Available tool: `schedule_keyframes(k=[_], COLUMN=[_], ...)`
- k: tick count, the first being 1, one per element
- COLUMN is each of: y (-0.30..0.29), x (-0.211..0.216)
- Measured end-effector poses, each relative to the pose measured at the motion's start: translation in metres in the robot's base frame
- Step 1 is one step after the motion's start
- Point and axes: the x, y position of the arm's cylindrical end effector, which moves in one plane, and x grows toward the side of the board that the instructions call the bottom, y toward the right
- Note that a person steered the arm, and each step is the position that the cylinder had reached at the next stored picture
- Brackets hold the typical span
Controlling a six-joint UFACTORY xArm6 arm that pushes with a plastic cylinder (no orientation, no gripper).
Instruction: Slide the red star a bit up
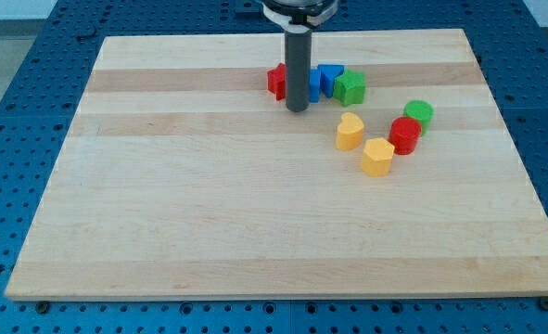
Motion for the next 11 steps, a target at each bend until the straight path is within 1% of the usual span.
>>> schedule_keyframes(k=[3,4,5,6,7,8,11], y=[0.008,0.008,0.008,0.001,-0.019,-0.032,-0.036], x=[-0.017,-0.014,0.018,0.026,0.026,0.020,-0.019])
